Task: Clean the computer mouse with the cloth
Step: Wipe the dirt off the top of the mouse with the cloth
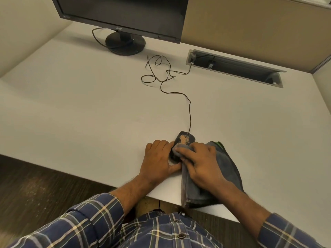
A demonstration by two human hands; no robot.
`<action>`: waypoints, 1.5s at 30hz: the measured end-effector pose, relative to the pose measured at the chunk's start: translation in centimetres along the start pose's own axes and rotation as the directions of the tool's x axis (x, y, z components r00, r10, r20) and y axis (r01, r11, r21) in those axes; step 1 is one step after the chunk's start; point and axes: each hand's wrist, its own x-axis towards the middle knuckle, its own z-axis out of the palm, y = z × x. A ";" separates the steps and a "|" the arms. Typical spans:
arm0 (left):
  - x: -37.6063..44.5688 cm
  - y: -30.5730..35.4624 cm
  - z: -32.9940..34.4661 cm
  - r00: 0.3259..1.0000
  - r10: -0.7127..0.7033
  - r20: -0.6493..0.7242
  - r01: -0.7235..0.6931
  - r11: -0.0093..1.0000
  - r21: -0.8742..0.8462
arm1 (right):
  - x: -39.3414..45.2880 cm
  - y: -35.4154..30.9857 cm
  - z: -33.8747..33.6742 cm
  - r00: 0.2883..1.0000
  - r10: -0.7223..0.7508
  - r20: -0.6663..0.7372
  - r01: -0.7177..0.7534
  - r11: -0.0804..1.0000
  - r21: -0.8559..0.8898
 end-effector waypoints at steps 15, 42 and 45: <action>0.1 0.1 -0.1 0.999 -0.036 0.013 0.037 0.999 -0.028 | 0.0 -0.1 -0.8 0.990 -0.061 0.130 0.060 0.998 0.007; 0.1 0.1 -0.1 1.000 -0.014 0.027 0.014 1.000 -0.010 | -0.7 1.4 -1.0 0.982 -0.106 0.157 0.096 0.993 0.066; 0.0 0.0 -0.1 0.999 -0.010 0.043 0.008 0.999 0.048 | 0.7 2.3 -1.1 0.998 0.055 0.034 -0.058 0.993 0.101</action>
